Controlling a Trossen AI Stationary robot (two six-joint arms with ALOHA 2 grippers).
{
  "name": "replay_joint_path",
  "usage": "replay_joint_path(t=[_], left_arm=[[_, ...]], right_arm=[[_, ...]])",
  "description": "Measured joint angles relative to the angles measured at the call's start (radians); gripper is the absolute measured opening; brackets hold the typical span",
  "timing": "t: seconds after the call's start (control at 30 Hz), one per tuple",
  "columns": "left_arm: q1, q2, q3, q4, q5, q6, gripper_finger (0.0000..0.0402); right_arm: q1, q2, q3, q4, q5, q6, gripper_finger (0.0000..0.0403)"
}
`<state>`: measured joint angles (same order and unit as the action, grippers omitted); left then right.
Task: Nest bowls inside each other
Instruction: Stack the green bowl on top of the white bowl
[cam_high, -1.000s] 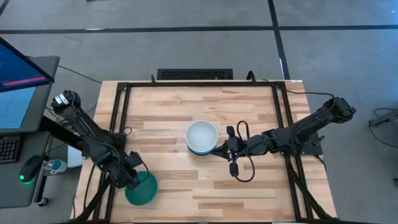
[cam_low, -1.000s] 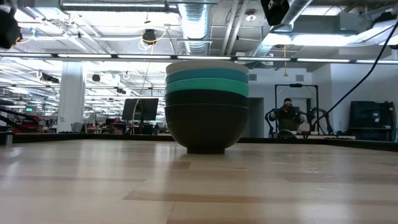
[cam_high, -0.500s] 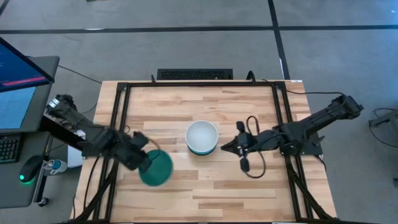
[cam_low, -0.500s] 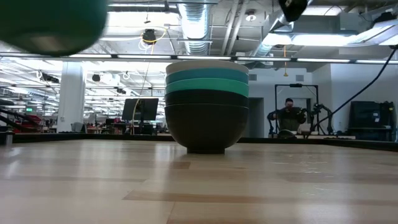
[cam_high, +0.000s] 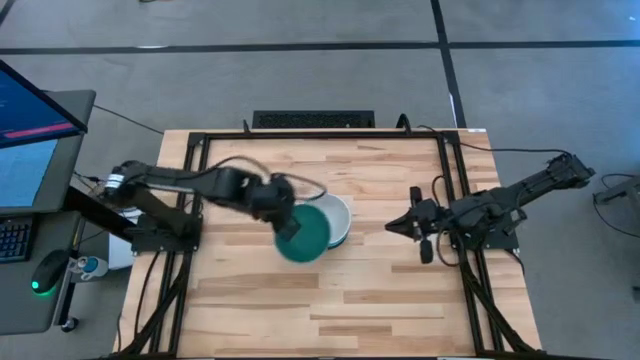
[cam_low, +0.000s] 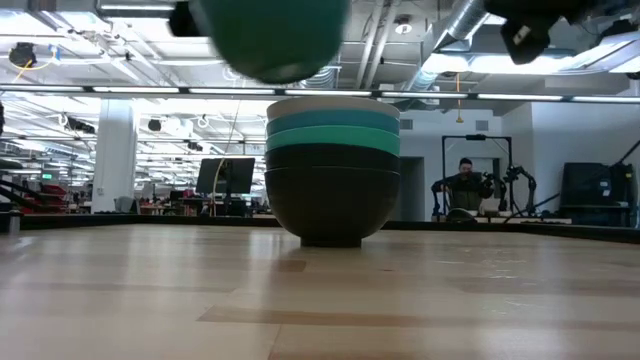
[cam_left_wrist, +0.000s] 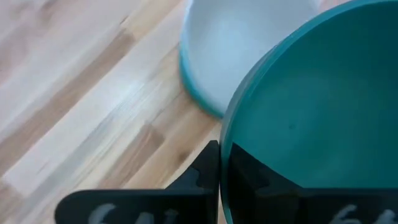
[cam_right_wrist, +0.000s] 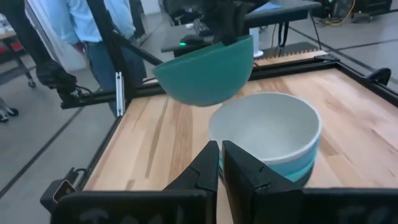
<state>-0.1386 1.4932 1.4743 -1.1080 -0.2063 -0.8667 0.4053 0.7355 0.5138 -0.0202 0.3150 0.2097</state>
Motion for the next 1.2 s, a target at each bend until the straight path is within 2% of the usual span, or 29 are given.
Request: replay_joint_path(t=[0.27,0.43,0.8,1.2], left_arm=[[0.136,0.219,0.350,-0.055,0.074,0.176,0.0000],[0.192,0.329,0.470,-0.204,0.115,0.233,0.0000],[0.224,0.425,0.483,-0.211,0.157,0.302,0.0000],[0.275,0.426,0.468,-0.179,0.137,0.329,0.0000]], right_arm=[[0.000,-0.180,-0.126,-0.015,0.000,0.000,0.0044],[0.000,-0.265,-0.172,-0.032,-0.002,0.011,0.0044],[0.000,-0.363,-0.198,-0.069,-0.003,0.000,0.0043],[0.000,-0.372,-0.199,-0.070,-0.003,0.001,0.0043]])
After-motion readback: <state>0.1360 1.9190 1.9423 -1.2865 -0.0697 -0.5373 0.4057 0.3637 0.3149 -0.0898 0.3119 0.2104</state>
